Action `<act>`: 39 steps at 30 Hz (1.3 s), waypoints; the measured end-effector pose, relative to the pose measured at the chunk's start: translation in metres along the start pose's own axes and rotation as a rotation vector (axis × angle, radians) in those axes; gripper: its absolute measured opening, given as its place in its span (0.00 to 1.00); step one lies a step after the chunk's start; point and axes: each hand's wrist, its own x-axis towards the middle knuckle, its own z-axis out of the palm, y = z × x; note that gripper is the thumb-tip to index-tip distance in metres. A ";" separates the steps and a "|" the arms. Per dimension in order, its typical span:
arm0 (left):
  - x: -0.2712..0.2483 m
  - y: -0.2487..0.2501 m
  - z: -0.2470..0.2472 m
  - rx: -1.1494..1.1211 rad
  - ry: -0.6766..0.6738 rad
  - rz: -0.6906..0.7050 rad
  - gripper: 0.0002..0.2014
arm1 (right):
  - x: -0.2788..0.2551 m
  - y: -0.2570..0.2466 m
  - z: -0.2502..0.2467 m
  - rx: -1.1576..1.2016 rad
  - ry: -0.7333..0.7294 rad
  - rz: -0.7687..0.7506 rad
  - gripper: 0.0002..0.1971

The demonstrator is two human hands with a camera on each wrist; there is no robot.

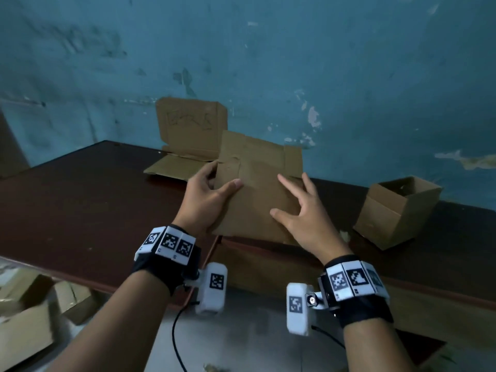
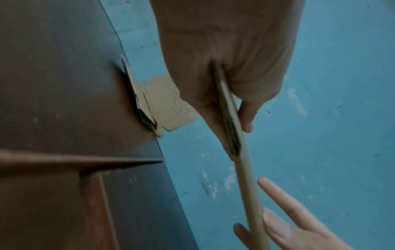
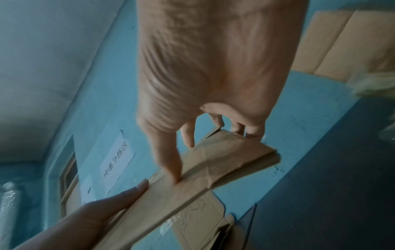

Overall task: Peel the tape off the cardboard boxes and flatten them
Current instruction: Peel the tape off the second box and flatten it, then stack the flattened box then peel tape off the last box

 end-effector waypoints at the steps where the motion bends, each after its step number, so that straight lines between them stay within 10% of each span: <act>1: 0.006 0.000 -0.010 0.054 0.030 -0.005 0.21 | 0.003 -0.005 0.006 -0.011 -0.045 0.014 0.43; 5: 0.034 -0.010 -0.049 0.346 0.093 -0.047 0.38 | 0.015 -0.024 0.029 -0.143 -0.230 0.057 0.59; 16: 0.083 -0.009 -0.105 0.719 0.017 -0.049 0.36 | 0.086 -0.052 0.095 -0.322 -0.257 0.017 0.59; 27: 0.131 -0.053 -0.173 0.815 -0.311 -0.108 0.47 | 0.164 -0.068 0.151 -0.389 -0.311 -0.013 0.49; 39: 0.187 -0.093 -0.205 1.206 -0.220 0.096 0.26 | 0.223 -0.056 0.200 -0.488 -0.362 -0.060 0.22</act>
